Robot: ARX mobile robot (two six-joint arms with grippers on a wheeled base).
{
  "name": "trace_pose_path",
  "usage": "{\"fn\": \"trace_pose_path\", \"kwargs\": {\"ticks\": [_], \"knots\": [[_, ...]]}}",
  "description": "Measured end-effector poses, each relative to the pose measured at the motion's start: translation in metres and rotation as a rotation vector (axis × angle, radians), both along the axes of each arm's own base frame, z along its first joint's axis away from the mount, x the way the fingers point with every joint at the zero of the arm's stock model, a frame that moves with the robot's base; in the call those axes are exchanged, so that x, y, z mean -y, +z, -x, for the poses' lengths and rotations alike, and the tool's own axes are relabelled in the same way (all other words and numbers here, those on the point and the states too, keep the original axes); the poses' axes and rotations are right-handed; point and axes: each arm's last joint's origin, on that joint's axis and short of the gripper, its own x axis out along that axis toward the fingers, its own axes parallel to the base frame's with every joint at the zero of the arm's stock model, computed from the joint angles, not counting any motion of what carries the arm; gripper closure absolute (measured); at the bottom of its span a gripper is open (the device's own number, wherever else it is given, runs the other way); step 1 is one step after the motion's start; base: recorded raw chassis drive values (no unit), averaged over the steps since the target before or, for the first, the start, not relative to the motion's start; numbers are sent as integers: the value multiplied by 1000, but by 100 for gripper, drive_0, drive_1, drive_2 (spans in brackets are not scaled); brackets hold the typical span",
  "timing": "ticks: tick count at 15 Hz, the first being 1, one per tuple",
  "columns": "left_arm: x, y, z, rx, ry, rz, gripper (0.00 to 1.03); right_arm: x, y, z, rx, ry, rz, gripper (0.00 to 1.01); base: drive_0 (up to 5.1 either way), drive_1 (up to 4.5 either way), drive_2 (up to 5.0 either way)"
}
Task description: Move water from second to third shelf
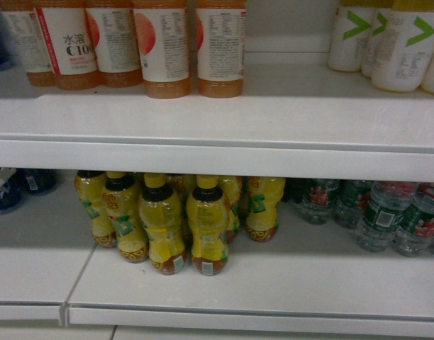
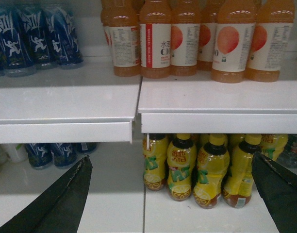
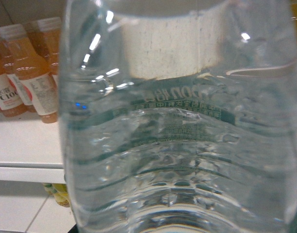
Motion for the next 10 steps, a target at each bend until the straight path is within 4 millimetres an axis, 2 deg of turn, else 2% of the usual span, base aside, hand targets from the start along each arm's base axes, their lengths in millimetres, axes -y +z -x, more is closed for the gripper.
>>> {"fn": "trace_pose_path", "kwargs": {"ticks": [10], "knots": [[0,0,0,1,0,0,5,0,0,0,-2,0,0,59,-464,232,232]]}}
